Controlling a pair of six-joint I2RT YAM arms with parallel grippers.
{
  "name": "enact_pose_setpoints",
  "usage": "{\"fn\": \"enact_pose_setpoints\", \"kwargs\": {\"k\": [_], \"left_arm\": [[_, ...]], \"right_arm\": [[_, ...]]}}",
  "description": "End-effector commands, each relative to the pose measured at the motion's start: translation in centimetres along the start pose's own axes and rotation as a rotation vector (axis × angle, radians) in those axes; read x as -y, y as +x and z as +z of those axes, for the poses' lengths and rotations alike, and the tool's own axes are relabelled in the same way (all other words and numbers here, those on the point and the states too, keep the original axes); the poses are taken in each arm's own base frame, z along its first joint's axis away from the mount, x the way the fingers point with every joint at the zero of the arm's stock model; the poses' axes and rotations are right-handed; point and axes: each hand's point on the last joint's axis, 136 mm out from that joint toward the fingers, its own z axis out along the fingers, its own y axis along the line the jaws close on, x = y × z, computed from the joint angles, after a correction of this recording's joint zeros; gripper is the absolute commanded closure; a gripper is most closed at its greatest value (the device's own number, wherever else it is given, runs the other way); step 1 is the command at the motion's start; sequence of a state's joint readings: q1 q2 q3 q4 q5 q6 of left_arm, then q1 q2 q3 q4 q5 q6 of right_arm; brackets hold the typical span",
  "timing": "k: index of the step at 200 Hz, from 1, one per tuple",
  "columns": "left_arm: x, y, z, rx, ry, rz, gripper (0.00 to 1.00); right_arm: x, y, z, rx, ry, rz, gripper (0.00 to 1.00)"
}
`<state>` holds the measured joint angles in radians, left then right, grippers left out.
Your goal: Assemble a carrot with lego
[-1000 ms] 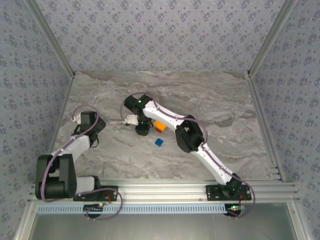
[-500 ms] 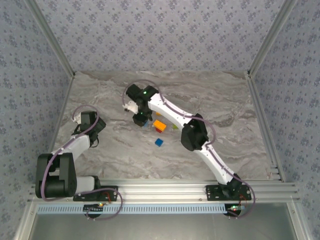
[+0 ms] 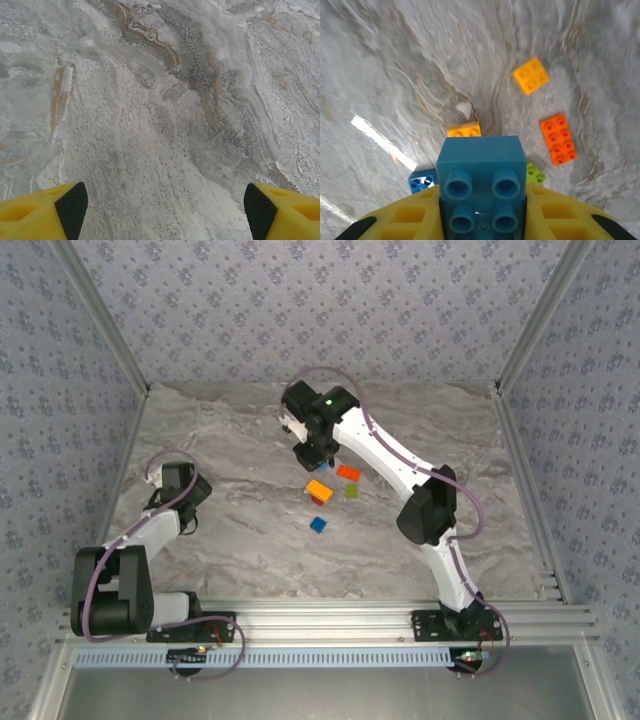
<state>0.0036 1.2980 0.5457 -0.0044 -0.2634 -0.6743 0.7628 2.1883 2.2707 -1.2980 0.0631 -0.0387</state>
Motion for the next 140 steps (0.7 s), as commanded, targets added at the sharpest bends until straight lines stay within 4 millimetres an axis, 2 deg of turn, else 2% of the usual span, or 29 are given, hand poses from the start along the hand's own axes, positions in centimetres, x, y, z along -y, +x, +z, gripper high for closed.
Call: {"fn": "enact_pose_setpoints", "kwargs": {"k": [1,80,140], "left_arm": [[0.5,-0.9,-0.3,0.022,-0.007,0.012,0.16],[0.5,-0.9,-0.3,0.023,-0.007,0.011,0.16],[0.5,-0.9,-0.3,0.024,-0.007,0.011,0.15]], "right_arm": [[-0.2,0.7,1.4,-0.025,-0.001,0.041,0.69],[-1.1,1.7,5.4,-0.060,-0.050,0.060,0.68],[-1.2,2.6,6.6,-0.082,-0.071,0.035,0.68]]}}
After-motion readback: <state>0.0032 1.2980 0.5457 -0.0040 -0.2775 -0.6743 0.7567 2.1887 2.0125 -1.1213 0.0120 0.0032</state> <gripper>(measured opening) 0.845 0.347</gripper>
